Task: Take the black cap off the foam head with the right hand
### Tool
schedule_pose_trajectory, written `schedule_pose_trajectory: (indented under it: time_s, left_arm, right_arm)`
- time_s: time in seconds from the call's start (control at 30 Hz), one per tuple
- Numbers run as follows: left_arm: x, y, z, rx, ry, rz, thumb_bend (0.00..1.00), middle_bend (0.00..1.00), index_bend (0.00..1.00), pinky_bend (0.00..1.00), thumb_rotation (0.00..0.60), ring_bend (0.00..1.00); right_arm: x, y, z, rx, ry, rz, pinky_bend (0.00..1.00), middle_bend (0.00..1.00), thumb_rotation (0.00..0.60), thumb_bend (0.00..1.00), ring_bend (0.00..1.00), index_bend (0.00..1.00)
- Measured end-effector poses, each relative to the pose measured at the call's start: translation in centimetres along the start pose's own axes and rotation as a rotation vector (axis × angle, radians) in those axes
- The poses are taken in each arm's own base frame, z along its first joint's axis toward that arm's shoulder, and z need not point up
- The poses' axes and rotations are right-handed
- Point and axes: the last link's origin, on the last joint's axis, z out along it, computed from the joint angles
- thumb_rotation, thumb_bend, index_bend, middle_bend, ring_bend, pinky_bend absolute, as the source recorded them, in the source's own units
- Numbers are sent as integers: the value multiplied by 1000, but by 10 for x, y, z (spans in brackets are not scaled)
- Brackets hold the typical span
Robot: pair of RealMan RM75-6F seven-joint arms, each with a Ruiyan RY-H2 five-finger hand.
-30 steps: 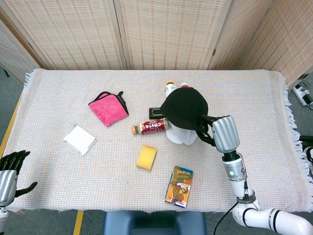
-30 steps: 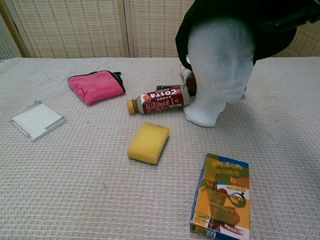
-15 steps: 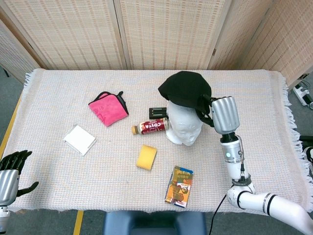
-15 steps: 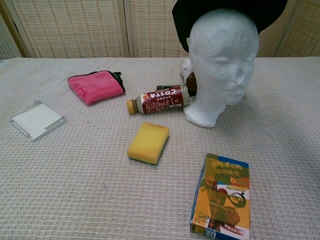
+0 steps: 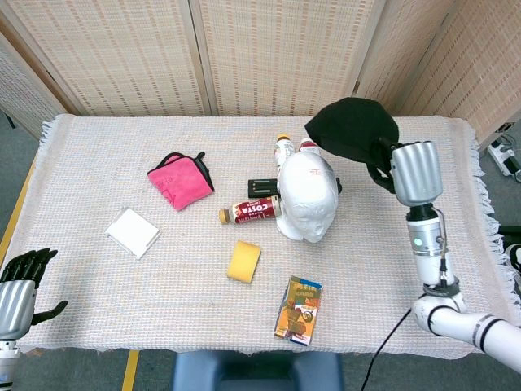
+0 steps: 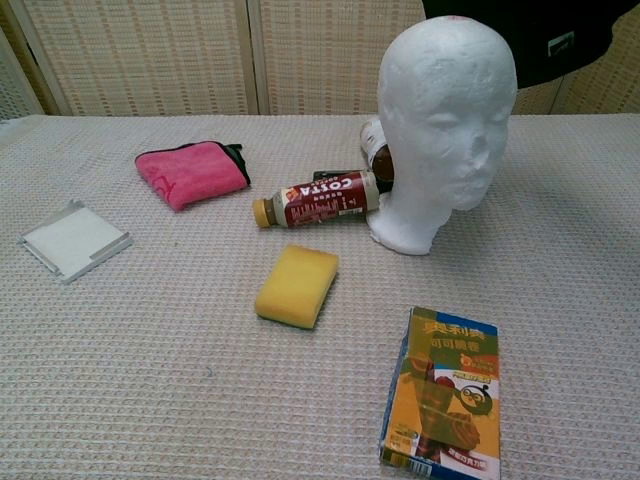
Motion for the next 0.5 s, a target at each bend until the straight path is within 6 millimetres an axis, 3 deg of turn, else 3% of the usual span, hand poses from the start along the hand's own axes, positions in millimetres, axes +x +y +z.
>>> schedule_pose_trajectory:
  time_s: [0.23, 0.5]
  left_arm:
    - [-1, 6, 3, -18, 0, -6, 169, 184, 189, 160, 600, 141]
    - [0, 12, 3, -34, 4, -6, 169, 184, 189, 160, 600, 142]
  right_arm:
    - [18, 44, -53, 40, -172, -80, 1000, 785, 600, 496, 952, 871]
    - [11, 58, -105, 85, -339, -50, 1000, 785, 600, 497, 952, 872]
